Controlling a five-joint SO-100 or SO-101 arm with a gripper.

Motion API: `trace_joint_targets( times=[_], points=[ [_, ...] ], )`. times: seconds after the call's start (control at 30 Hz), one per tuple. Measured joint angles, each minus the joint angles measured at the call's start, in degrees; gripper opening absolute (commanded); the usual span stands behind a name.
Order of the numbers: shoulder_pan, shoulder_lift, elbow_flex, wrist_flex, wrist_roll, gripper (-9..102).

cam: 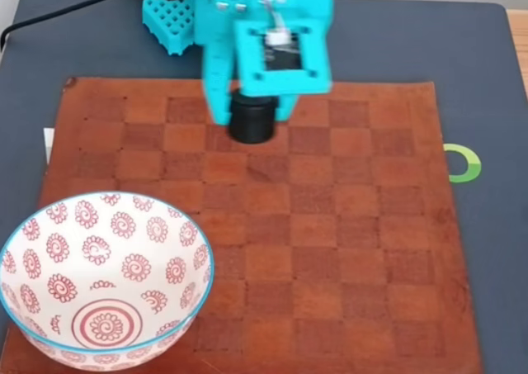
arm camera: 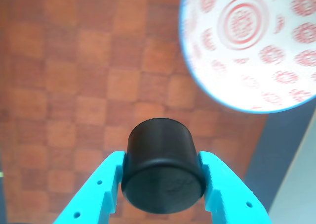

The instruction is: Grasp a black cylinder and put it in a bowl.

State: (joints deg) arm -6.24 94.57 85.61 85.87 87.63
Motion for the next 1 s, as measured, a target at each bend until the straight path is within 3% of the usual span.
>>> trace_joint_targets(
  times=[0.23, 0.57, 1.0],
  points=[
    [7.3, -7.6, -3.2, -5.8, -5.8, 13],
    [13.9, -22.8, -20.2, -6.3, -10.6, 13],
    [15.3, -41.2, -39.4, -6.3, -12.5, 14]
  ],
)
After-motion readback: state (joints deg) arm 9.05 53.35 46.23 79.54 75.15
